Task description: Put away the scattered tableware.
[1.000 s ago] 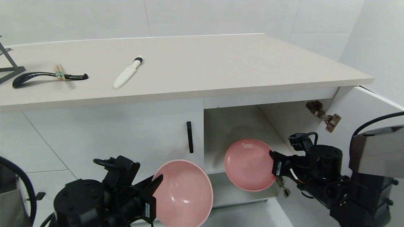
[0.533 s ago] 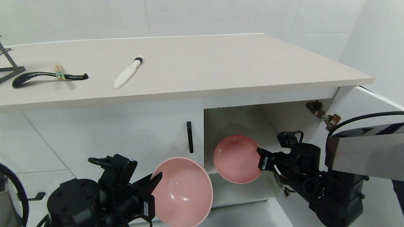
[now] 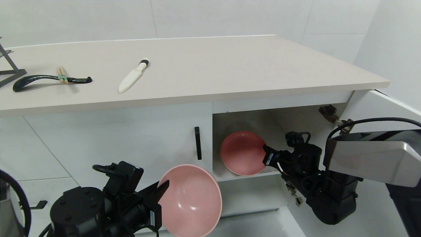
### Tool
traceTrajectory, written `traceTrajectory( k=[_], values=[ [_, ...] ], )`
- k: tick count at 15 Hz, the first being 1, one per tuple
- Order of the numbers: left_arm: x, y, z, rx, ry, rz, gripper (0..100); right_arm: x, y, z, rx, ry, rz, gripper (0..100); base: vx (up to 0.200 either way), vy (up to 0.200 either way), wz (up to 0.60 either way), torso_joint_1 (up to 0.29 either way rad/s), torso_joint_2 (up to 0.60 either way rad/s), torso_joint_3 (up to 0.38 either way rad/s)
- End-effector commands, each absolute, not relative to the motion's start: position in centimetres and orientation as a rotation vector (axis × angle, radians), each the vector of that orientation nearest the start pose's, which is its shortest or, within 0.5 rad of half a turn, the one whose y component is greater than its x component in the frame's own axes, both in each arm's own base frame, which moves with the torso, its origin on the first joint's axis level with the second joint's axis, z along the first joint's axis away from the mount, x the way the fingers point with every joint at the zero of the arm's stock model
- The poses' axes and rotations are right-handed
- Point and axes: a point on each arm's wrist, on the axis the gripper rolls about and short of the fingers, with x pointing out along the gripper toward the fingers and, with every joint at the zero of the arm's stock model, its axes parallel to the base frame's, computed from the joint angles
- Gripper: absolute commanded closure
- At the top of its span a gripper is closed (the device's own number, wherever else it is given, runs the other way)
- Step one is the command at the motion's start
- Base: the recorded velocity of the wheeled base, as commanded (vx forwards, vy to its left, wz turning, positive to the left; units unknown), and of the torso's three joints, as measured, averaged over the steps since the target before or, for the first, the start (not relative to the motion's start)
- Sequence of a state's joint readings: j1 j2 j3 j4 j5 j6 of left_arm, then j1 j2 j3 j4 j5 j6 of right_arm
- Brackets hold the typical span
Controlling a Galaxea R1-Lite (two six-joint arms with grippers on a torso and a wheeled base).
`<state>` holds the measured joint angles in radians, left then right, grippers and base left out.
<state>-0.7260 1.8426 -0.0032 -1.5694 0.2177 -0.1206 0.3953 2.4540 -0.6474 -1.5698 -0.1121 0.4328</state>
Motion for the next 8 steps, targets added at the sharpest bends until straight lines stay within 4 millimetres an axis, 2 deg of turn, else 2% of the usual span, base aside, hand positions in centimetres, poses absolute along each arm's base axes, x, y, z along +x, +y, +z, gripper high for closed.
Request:
traceTrajectory(
  k=[1,8],
  values=[
    [15.7,-13.3,7.3,0.007,0.274,-0.49,100,34.0,13.9,-3.6,0.363,0.309,0.221,100,0.0,0.0,0.0,0.0,0.0,0.0],
    [15.7,-13.4,7.0,0.014,0.287,-0.487,100,36.6,14.2,-6.3,0.366,0.283,0.207,100,0.0,0.0,0.0,0.0,0.0,0.0]
  ],
)
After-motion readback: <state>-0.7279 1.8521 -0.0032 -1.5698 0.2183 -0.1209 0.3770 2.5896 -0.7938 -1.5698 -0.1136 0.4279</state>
